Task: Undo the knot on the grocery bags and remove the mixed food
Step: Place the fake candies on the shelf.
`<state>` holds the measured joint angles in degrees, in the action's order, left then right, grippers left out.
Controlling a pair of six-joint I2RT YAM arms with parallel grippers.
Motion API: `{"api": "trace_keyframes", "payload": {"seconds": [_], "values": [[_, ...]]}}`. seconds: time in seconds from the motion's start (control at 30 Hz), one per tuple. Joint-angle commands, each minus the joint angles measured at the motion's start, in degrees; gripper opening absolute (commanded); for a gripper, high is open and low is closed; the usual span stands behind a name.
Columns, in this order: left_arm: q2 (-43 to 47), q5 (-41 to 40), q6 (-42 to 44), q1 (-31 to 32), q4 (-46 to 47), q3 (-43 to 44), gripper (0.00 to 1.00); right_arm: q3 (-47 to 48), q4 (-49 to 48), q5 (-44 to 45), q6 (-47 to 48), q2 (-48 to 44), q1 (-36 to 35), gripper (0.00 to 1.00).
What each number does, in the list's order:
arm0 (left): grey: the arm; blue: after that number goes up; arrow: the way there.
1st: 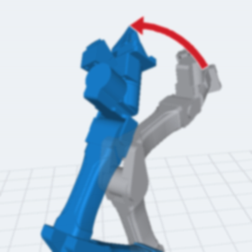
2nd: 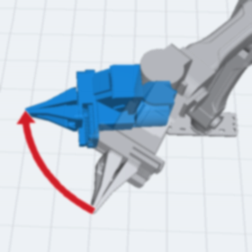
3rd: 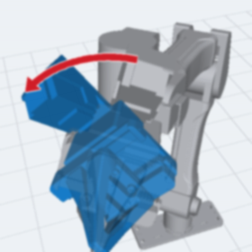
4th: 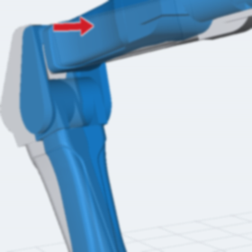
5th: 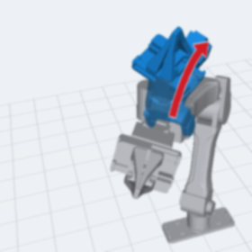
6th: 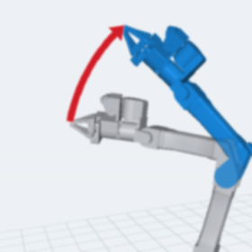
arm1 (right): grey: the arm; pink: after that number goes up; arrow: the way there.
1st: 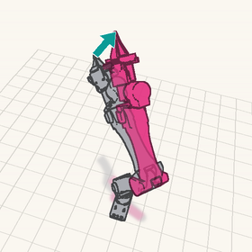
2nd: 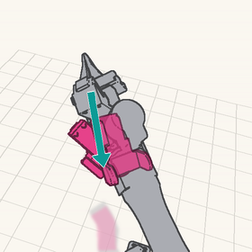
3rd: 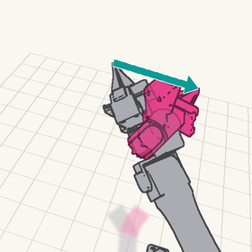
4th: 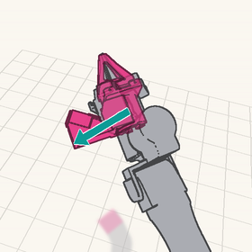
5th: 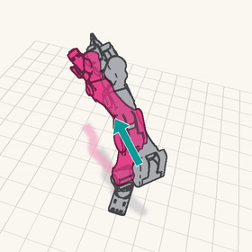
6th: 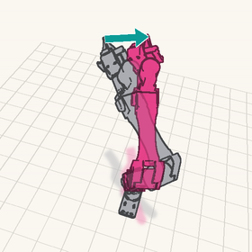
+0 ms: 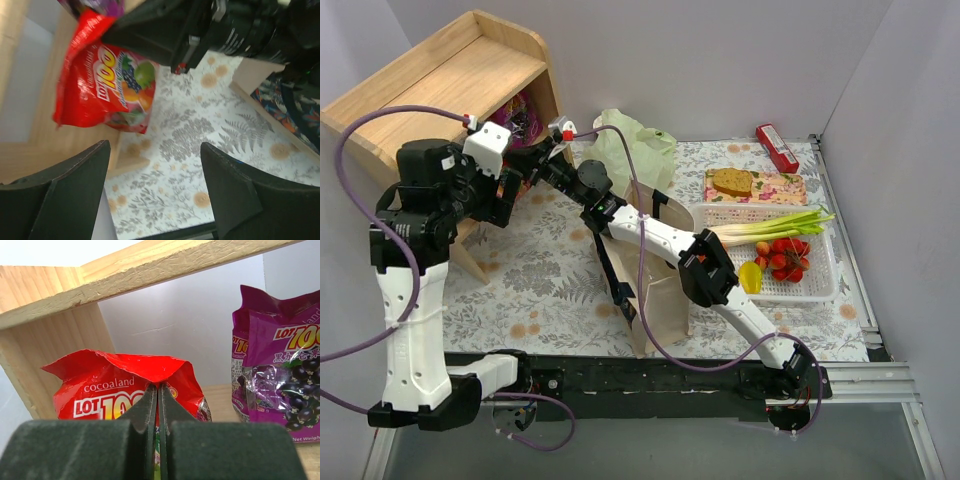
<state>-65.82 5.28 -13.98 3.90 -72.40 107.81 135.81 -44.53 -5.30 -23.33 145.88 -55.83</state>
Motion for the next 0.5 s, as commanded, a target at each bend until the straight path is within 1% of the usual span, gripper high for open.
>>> {"api": "trace_keyframes", "payload": {"seconds": [0.0,0.13,0.27,0.37,0.47], "values": [[4.1,-3.5,-3.4,-0.2,6.2,-6.7,0.72,-1.5,-3.5,-1.4,-0.4,-4.3,1.3,0.01],[5.3,-6.8,-1.4,-0.2,11.7,-8.8,0.73,-3.1,-3.5,-2.3,-0.3,-5.4,1.5,0.01],[5.7,-9.4,1.3,-0.3,13.9,-8.8,0.74,-4.0,-3.5,-3.2,-0.3,-5.9,1.5,0.01],[6.6,-10.5,4.2,-0.2,16.0,-11.3,0.75,-4.2,-3.6,-3.7,-0.4,-5.9,1.5,0.01],[4.7,-14.8,3.3,-0.3,15.6,-12.5,0.76,-4.4,-3.6,-4.0,-0.2,-6.0,1.5,0.01]]}}
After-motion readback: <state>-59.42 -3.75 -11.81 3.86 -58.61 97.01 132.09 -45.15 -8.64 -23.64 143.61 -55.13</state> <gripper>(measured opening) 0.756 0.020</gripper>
